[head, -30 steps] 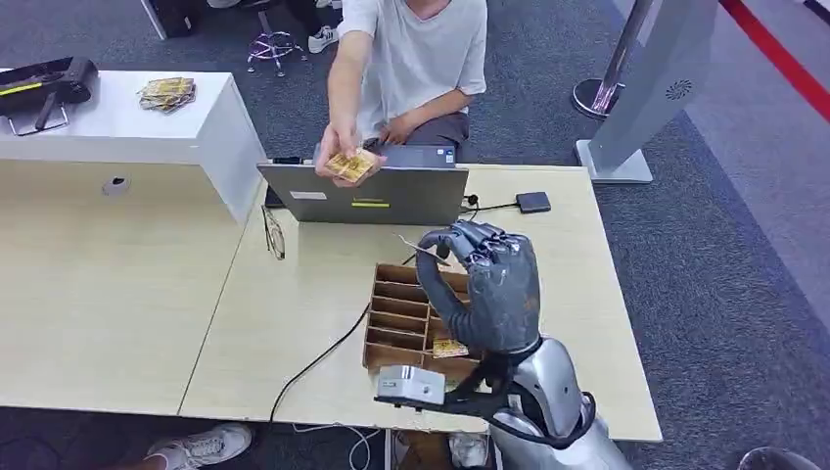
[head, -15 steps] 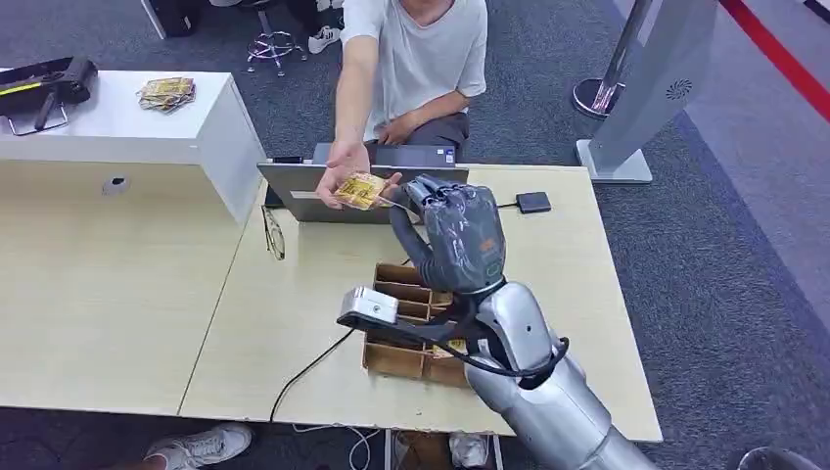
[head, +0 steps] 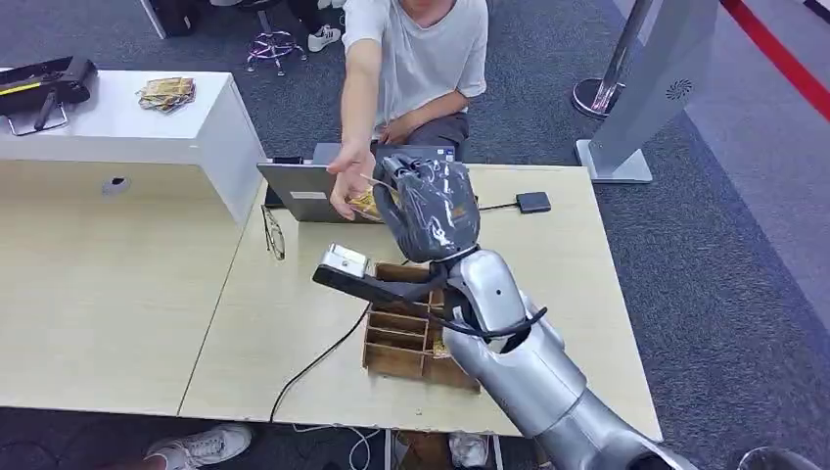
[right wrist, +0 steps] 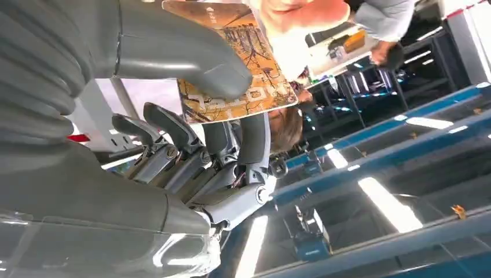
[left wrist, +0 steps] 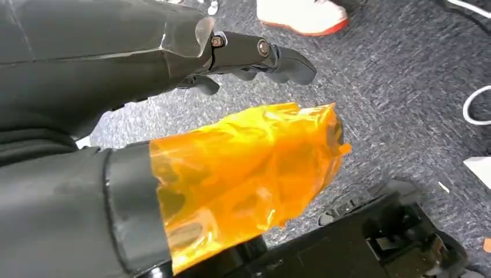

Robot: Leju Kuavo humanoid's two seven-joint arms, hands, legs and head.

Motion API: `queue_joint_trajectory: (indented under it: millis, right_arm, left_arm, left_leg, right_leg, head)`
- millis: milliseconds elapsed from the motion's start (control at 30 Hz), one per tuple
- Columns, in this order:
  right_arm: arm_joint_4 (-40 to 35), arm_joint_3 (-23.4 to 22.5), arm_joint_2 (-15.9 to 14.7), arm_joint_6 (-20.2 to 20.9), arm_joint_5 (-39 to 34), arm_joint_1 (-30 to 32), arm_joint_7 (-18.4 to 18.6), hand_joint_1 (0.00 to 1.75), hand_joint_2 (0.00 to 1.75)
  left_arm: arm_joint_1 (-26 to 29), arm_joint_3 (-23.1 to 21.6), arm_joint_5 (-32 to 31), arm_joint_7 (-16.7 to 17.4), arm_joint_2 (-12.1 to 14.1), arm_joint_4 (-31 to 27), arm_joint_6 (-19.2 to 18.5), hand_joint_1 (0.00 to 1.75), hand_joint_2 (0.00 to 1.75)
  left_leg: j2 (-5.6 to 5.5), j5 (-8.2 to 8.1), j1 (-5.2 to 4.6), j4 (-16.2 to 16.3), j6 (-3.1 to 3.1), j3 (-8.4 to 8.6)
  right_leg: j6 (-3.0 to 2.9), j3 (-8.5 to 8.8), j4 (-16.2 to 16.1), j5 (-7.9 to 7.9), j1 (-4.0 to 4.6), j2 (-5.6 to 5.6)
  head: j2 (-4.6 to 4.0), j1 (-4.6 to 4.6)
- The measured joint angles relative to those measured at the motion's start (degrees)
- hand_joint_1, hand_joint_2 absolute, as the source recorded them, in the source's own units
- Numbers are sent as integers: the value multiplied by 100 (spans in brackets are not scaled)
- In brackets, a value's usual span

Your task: Pass the card to the sensor for recognition and then transmit it.

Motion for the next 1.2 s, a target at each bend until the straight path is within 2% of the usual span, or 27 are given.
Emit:
queue_joint_trajectory:
  millis: [200,233,267,533,567,700,867,1200]
  right_arm:
    - [264,0,173,131,-18,-177,81,175,175]
    - [306,0,199,162,-22,-203,103,54,175]
    - [364,0,227,203,-33,-233,120,2,175]
    - [562,7,334,332,-197,-298,136,0,175]
    - [562,9,337,339,-214,-298,136,0,0]
    - [531,11,337,291,-295,-278,116,0,0]
    - [133,6,306,113,-573,9,-37,0,0]
    - [-887,-275,39,-574,-1247,1125,-542,0,0]
  left_arm:
    - [-19,-107,-57,50,0,0,-31,0,0]
    - [-21,-120,-70,74,0,0,-35,0,0]
    - [-23,-133,-83,83,0,0,-44,0,0]
    - [-33,-201,-46,85,-2,0,-28,0,0]
    - [-36,-212,-39,85,-2,0,-22,0,0]
    - [-38,-229,20,83,-2,0,4,0,0]
    - [-35,-229,158,83,0,0,103,0,0]
    - [-15,-149,529,39,2,0,352,0,0]
  left_leg:
    - [0,0,0,0,0,0]
    - [0,0,0,0,0,0]
    - [0,0,0,0,0,0]
    - [0,0,0,0,0,0]
    - [1,0,0,1,0,0]
    - [0,0,0,2,0,1]
    - [0,-1,0,2,0,0]
    - [0,-5,0,1,2,-2]
  right_leg:
    - [0,0,0,0,0,1]
    - [0,-1,0,0,0,1]
    - [0,-1,0,0,0,1]
    - [0,-1,0,0,0,1]
    - [0,-1,0,0,0,1]
    - [0,-1,-1,0,0,1]
    - [0,-3,-1,-1,0,1]
    - [1,-2,-5,-2,0,-1]
  head:
    - [0,4]
    - [0,2]
    - [0,2]
    - [0,4]
    - [0,2]
    - [0,4]
    - [0,2]
    - [0,4]
